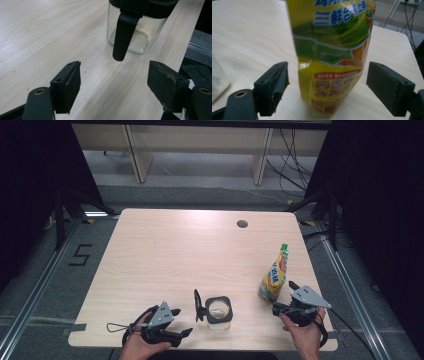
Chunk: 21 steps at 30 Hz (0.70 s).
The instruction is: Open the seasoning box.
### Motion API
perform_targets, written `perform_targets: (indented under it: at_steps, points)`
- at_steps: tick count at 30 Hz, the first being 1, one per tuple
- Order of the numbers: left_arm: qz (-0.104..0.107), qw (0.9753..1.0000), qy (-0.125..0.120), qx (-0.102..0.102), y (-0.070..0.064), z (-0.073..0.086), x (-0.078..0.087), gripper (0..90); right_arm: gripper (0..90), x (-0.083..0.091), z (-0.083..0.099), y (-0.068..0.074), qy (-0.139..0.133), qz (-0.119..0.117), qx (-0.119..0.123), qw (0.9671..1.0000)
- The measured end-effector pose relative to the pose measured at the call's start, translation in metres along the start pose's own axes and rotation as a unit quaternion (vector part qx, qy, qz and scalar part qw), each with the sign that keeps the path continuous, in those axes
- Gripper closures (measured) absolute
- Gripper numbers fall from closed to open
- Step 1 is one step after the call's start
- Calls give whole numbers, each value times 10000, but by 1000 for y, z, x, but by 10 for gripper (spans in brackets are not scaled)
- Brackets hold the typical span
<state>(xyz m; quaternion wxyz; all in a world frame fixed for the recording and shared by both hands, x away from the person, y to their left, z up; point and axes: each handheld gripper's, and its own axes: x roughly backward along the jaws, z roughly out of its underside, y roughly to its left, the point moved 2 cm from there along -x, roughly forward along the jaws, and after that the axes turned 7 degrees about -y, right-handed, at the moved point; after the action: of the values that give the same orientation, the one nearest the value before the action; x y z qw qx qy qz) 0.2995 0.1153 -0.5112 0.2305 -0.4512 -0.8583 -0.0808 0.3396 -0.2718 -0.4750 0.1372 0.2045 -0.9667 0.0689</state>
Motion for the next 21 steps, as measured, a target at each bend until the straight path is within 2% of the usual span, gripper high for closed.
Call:
perform_targets:
  at_steps: [3,4,6,7,8,10,11,14,19,21]
  points:
    - [31,10000,11,6,-1,1,-1,267,173,-5,0,1,23,89,81,9999]
    - [5,9999,105,-90,0,1,0,268,174,-9,0,3,21,65,15,10000]
    - [59,10000,-38,-17,-1,0,-2,269,173,-10,0,4,33,73,7,10000]
    - [80,9999,-7,-122,0,0,-2,269,170,-12,1,3,47,125,104,9999]
    - [79,9999,-8,-121,0,0,-2,269,175,-13,0,4,69,121,38,9999]
    - [85,9999,4,-146,-1,0,-2,269,176,-14,0,3,28,209,53,9998]
    - [56,10000,-3,-11,-2,1,-2,269,177,-15,-1,3,12,226,37,9997]
    - [62,10000,-15,-23,-2,1,-2,270,228,-17,-1,1,-11,205,59,9998]
    - [85,9999,35,-45,-2,1,-2,275,241,-16,-2,0,40,159,85,9998]
    - [134,9996,89,-233,0,0,-1,275,246,-15,-2,-1,67,94,130,9998]
